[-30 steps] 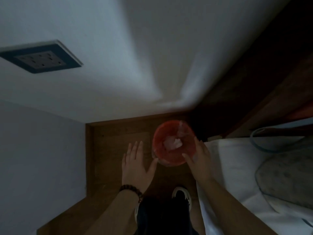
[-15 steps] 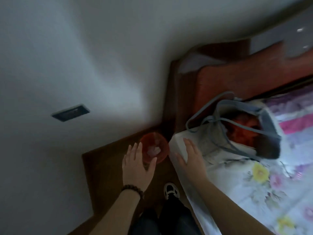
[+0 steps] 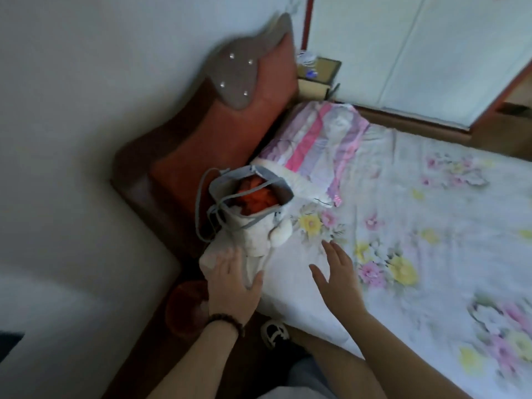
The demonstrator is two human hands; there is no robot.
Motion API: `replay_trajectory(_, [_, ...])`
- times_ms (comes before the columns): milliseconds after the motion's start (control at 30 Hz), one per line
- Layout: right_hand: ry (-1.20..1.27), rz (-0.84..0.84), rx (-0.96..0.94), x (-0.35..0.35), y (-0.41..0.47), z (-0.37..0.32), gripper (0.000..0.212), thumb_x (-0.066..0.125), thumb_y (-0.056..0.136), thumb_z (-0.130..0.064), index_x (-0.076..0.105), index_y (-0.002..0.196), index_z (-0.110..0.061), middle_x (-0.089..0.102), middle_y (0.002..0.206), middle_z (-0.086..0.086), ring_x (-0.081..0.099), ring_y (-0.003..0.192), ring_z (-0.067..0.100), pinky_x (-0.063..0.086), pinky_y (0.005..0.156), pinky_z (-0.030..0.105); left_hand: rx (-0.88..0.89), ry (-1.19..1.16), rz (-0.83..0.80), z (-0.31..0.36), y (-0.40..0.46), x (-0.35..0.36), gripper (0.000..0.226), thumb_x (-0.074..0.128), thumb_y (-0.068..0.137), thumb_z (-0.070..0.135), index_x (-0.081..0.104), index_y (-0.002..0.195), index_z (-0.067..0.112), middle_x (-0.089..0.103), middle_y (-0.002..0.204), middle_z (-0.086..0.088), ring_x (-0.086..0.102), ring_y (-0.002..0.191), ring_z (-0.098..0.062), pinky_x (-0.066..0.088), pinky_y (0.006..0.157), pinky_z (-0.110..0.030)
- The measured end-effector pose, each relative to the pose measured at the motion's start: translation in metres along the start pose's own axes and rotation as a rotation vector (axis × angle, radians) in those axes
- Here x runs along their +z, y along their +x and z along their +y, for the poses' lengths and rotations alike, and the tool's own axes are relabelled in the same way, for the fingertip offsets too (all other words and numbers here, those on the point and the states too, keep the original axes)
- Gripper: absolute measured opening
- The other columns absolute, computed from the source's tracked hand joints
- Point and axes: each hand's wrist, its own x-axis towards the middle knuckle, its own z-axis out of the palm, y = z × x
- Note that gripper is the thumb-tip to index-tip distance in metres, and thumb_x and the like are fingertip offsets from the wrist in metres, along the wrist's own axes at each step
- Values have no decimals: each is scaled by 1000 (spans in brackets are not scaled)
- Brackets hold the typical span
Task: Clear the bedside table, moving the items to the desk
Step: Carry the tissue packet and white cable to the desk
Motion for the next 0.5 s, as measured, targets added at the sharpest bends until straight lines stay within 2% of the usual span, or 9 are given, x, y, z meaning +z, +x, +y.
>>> replay_trajectory(100, [-11,91,195,-33,-40,50,62,47,93,-44,24,147,-22,24,155,-1,18,142,19,23,114,37,164,13,-103,50,-10,28,86,32,81,66,33,146,10,34,153,-12,23,144,-27,21,118,-42])
replay_trajectory(200, [9,190,370,-65,-90,98,63,48,93,-44,24,147,-22,25,154,0,20,141,19,26,113,38,329,8,-239,103,-26,62,75,47,91,54,23,150,15,22,158,-5,10,148,-21,11,120,-36])
replay_trajectory(300, [42,289,545,-95,-145,143,63,46,93,-45,23,147,-23,24,154,2,20,141,20,27,113,41,485,35,-355,157,-50,95,74,50,91,51,24,150,15,23,158,-6,11,148,-22,13,120,-38])
replay_trajectory(433, [82,443,779,-132,-210,190,62,46,92,-47,22,146,-27,23,154,-1,21,140,19,31,111,42,725,47,-432,228,-89,141,71,57,87,49,36,145,13,38,151,-11,25,144,-30,27,115,-46])
replay_trajectory(500, [106,526,864,-148,-238,212,62,49,92,-44,24,146,-27,24,154,0,20,141,19,28,112,43,819,69,-483,265,-113,164,73,52,87,53,34,146,14,35,153,-9,23,145,-27,24,117,-46])
